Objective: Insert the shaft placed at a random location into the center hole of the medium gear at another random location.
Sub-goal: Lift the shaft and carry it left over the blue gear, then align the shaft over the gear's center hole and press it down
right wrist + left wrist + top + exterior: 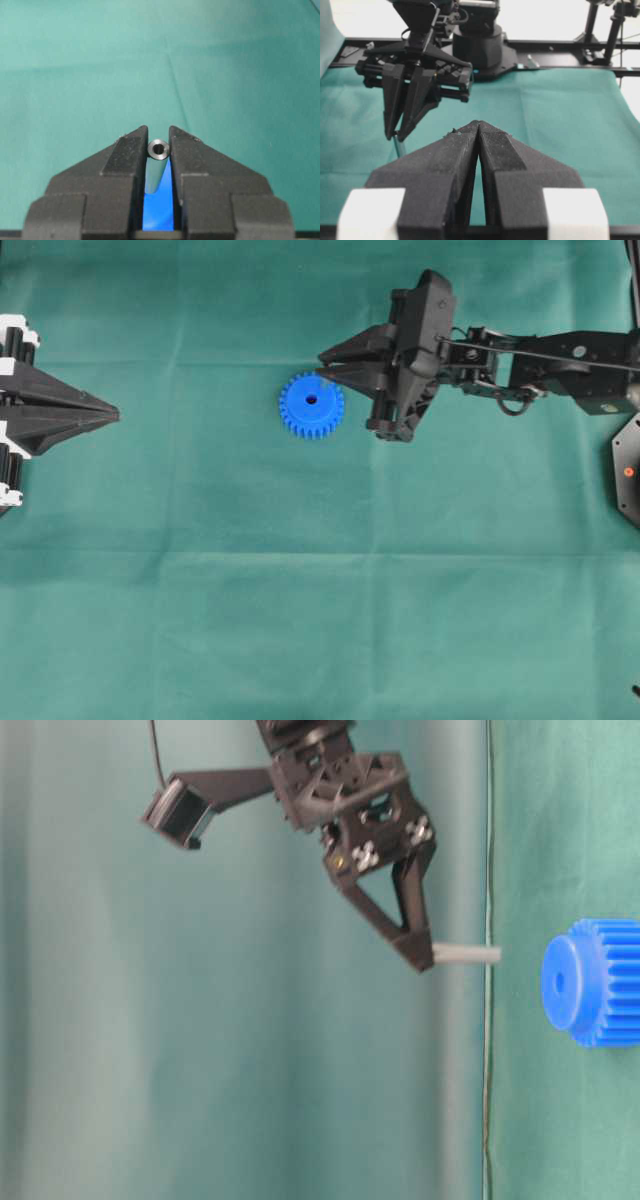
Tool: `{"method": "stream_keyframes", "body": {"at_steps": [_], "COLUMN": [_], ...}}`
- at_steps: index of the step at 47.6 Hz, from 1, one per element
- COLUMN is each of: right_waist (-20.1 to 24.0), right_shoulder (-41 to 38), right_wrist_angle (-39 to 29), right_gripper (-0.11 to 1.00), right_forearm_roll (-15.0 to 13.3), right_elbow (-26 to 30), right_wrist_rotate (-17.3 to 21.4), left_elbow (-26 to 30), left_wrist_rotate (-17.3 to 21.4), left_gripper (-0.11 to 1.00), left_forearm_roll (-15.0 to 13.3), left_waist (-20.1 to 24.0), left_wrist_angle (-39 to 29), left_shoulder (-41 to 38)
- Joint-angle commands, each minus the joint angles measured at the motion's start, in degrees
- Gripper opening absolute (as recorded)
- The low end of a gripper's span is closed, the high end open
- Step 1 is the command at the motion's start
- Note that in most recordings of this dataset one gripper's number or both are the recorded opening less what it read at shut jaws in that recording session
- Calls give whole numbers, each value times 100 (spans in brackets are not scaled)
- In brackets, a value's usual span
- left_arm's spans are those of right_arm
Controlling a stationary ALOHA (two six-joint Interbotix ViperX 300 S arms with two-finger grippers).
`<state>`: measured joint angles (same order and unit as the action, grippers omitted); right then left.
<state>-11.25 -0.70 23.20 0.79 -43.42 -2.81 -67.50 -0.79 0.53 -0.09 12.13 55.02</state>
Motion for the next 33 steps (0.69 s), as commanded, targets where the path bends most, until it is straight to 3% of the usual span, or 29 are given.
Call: {"method": "stream_keyframes", "body": {"at_steps": [1, 33], "right_waist": [44, 44], "right_shoulder": [26, -448], "right_wrist_angle": [-26, 141], "right_gripper": [14, 14], "right_forearm_roll": [-9, -9], "right_elbow": [220, 404], "right_wrist_rotate": [-70, -70], "left_elbow": [97, 79], "left_wrist_rotate": [-9, -9], "left_gripper": [0, 0], "left_forearm_roll": [9, 9], "left_waist": [0, 0], "left_wrist_angle": [35, 26], "left_shoulder": [-53, -53]}}
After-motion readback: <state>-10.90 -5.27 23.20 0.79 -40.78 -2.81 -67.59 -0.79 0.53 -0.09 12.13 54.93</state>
